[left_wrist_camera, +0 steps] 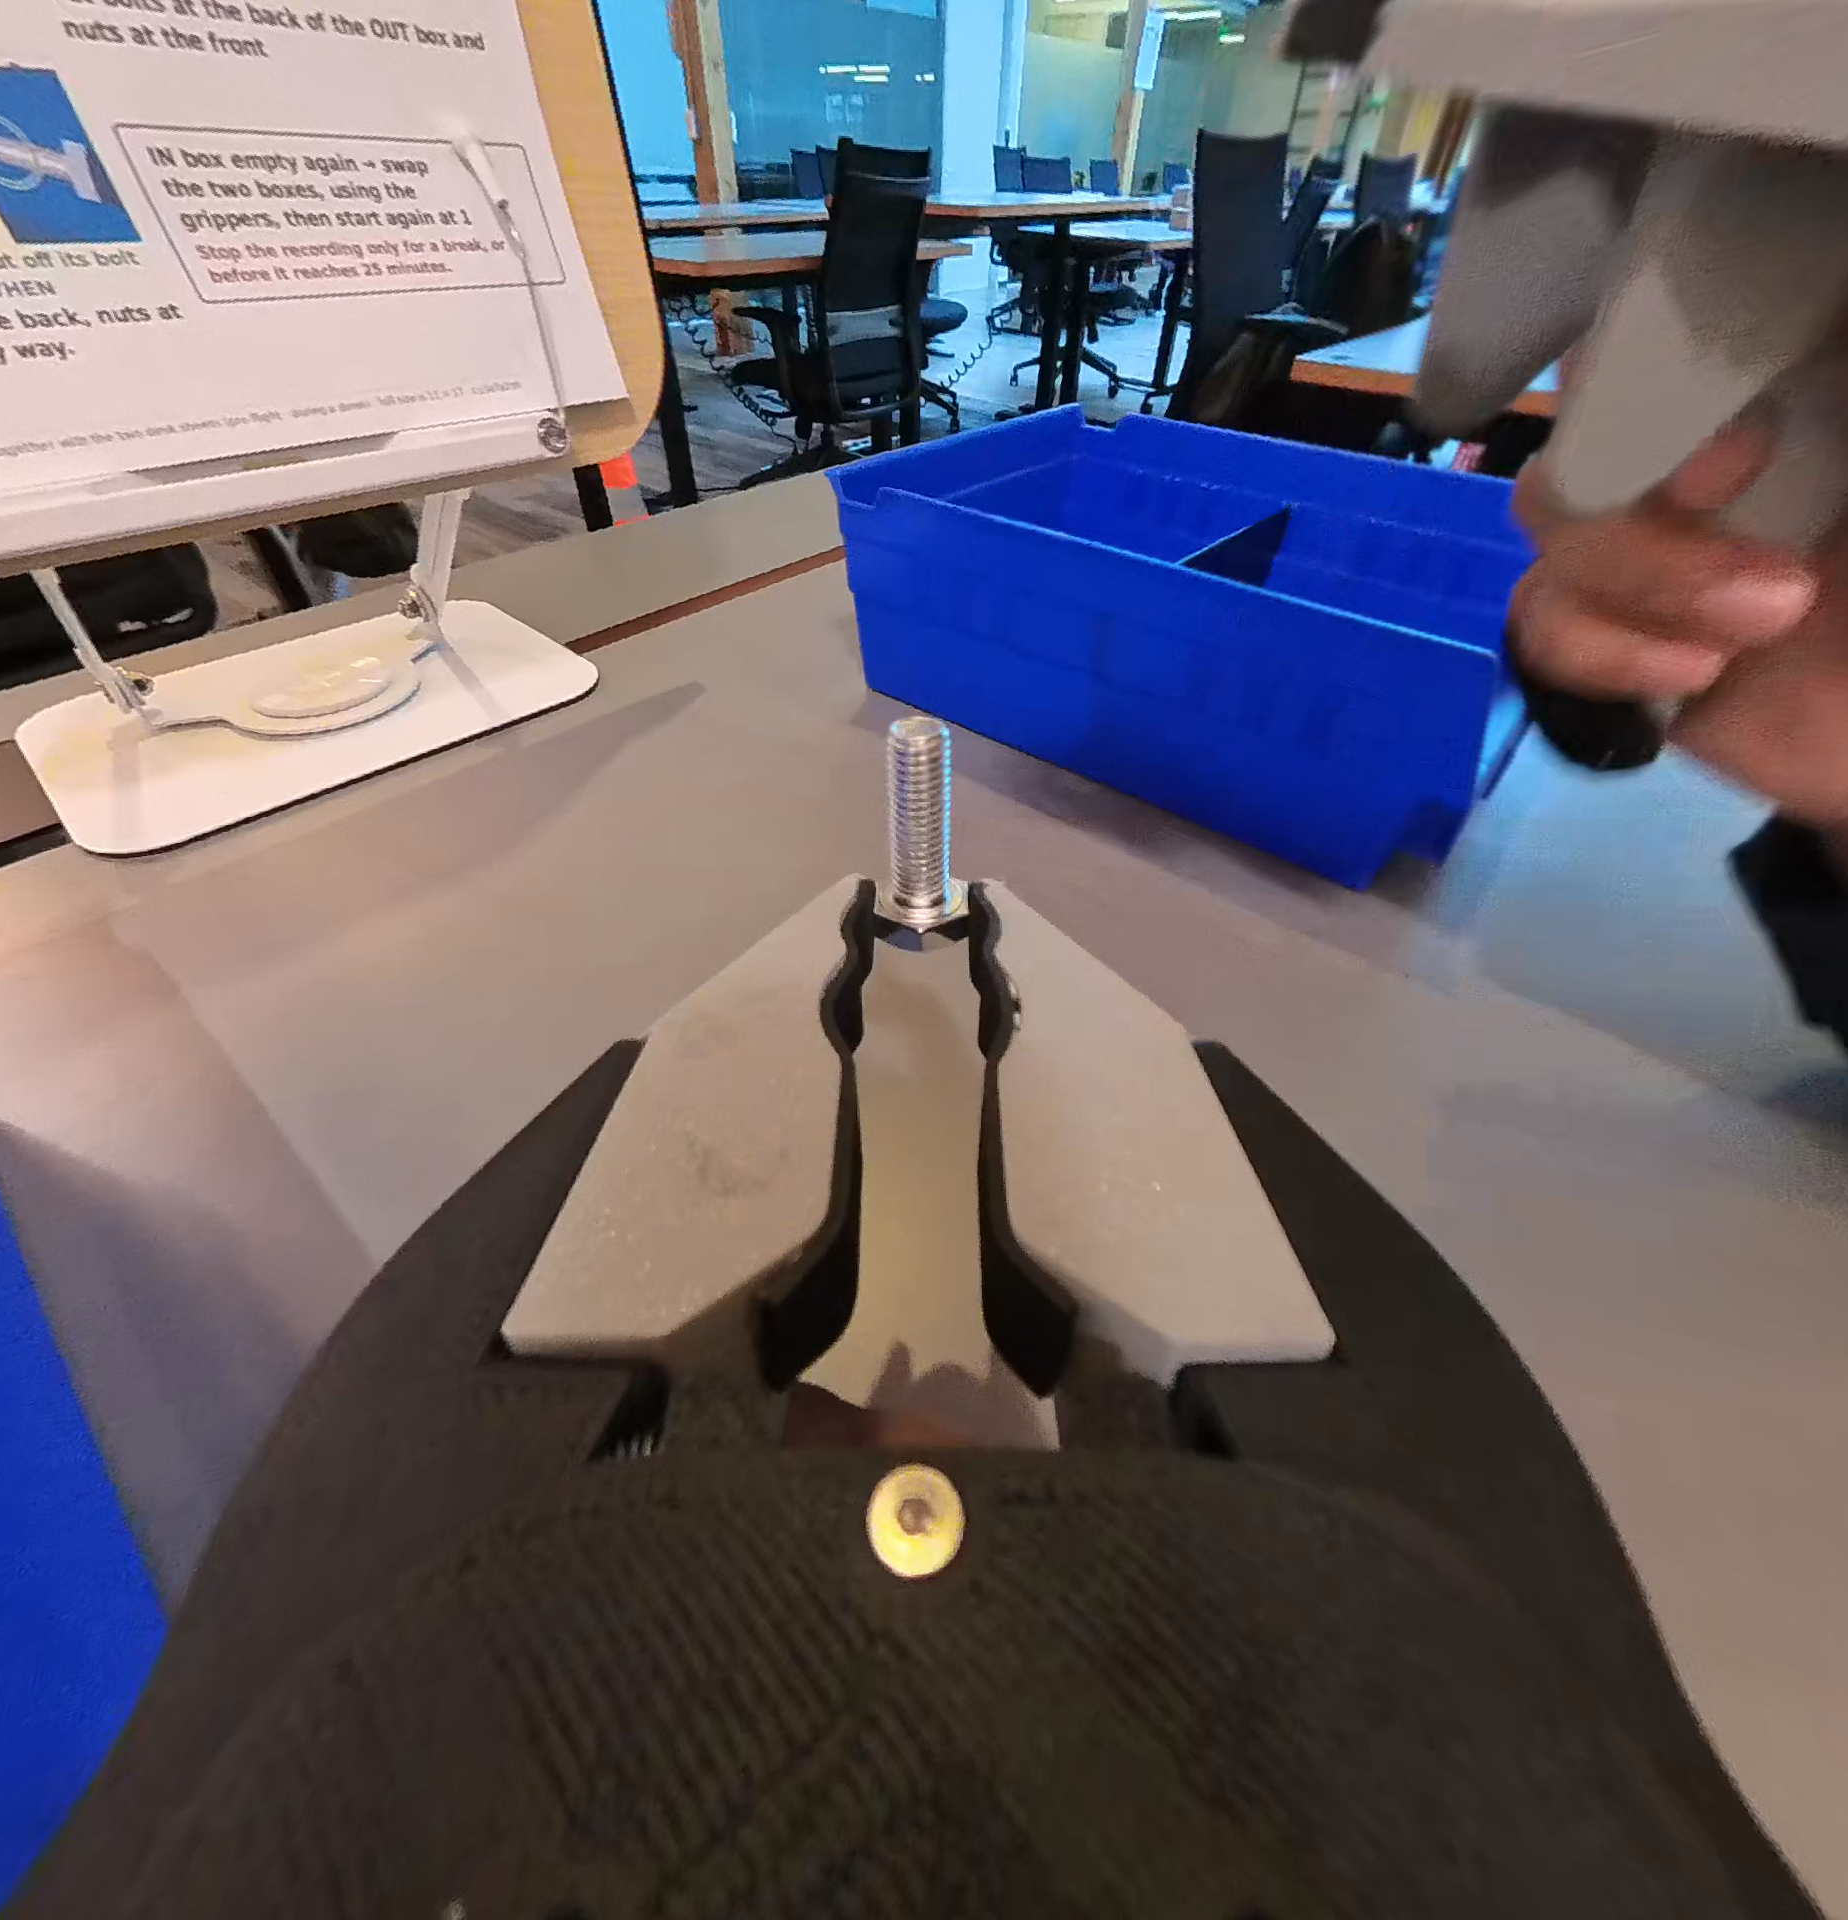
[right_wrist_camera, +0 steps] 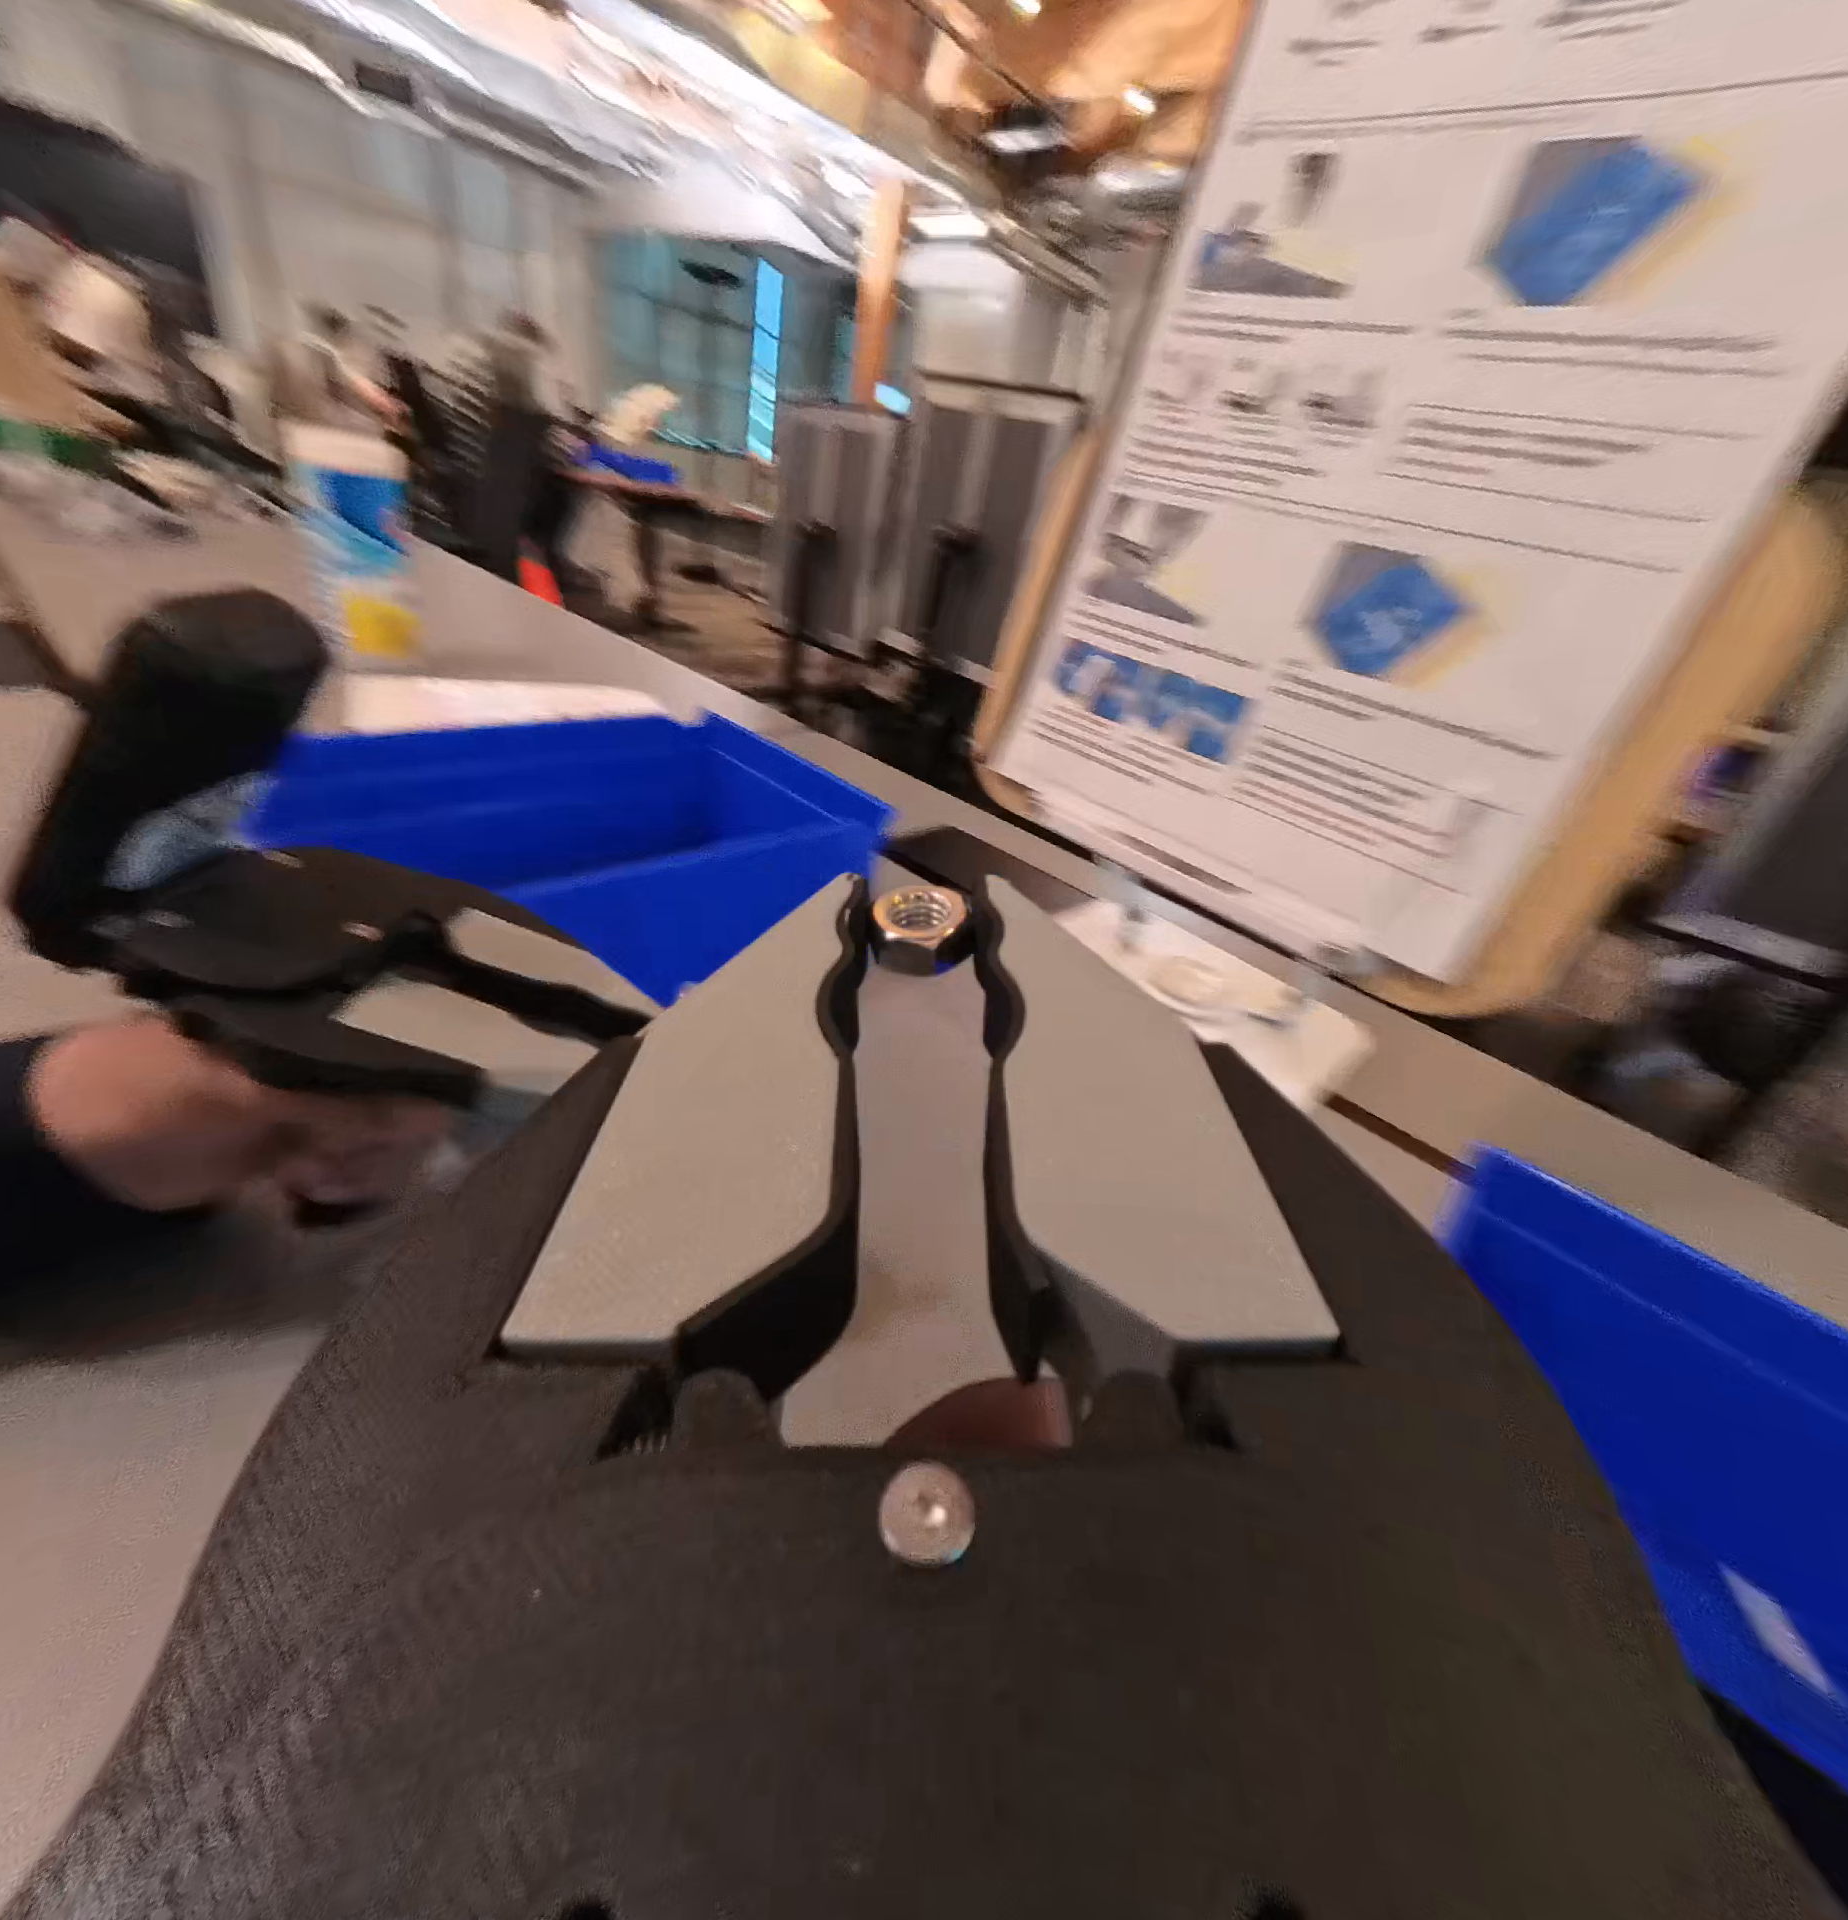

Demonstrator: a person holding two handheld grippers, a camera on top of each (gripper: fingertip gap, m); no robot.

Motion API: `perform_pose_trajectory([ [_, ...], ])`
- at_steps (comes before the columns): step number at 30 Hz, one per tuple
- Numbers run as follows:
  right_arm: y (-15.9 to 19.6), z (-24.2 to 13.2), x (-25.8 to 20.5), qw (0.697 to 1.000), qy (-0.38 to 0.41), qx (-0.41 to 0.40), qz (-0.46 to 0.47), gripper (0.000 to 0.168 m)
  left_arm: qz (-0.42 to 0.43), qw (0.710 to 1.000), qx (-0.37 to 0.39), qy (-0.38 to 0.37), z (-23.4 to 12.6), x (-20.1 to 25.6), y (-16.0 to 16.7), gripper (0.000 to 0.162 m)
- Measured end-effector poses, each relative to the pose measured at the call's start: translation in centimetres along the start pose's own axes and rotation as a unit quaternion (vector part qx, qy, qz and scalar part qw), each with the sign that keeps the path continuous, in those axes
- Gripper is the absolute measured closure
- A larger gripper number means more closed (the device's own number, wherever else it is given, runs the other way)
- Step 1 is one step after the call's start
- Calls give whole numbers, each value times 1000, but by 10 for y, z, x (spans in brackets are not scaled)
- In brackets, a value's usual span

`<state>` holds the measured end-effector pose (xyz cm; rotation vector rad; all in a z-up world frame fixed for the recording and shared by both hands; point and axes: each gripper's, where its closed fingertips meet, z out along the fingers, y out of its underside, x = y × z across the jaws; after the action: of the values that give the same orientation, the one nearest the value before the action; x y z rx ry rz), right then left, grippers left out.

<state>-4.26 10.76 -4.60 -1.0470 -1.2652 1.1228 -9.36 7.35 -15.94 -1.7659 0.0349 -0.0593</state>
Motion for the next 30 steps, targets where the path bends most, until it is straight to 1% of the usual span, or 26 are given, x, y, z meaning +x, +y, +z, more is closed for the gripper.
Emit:
perform_pose_trajectory([
  [1, 1, -16, 18, 999, 32, -21, -17, 152, 3, 1000, 0, 3, 0, 2, 0, 147],
  [3, 18, -48, 56, 994, 72, -80, -23, 151, 9, 1000, -1, 9, 0, 6, 0, 147],
  [5, 51, -78, 95, 984, 97, -149, 4, 151, 9, 1000, -2, 20, 0, 11, 0, 147],
  [7, 95, -103, 125, 967, 116, -221, 47, 151, 15, 999, 0, 30, 1, 17, -2, 147],
  [10, 159, -126, 138, 935, 120, -322, 91, 151, 32, 998, 3, 55, 1, 30, -2, 147],
  [11, 177, -130, 138, 922, 119, -355, 94, 151, 39, 998, -2, 58, 2, 32, 0, 147],
  [12, 187, -132, 137, 916, 116, -372, 100, 151, 46, 997, -7, 60, 3, 34, 2, 147],
  [14, 184, -130, 134, 918, 106, -363, 115, 152, 56, 996, -6, 66, 4, 37, 3, 147],
  [18, 166, -127, 135, 924, 120, -356, 73, 145, 63, 995, -14, 73, 6, 40, 8, 147],
  [21, 155, -124, 127, 925, 119, -355, 62, 140, 64, 995, -16, 77, 6, 42, 9, 147],
  [22, 146, -120, 123, 931, 119, -339, 61, 140, 67, 995, -16, 77, 6, 43, 9, 147],
  [23, 132, -112, 113, 942, 107, -311, 63, 141, 68, 995, -15, 76, 6, 44, 9, 147],
  [25, 97, -93, 78, 967, 55, -240, 73, 142, 70, 995, -12, 77, 6, 45, 8, 147],
  [27, 68, -72, 40, 981, 2, -176, 84, 144, 70, 995, -11, 77, 6, 45, 7, 147],
  [28, 59, -62, 21, 984, -22, -155, 89, 142, 70, 995, -11, 77, 6, 45, 7, 147],
  [30, 55, -42, -10, 985, -56, -137, 87, 139, 69, 994, -12, 78, 7, 46, 8, 147],
])
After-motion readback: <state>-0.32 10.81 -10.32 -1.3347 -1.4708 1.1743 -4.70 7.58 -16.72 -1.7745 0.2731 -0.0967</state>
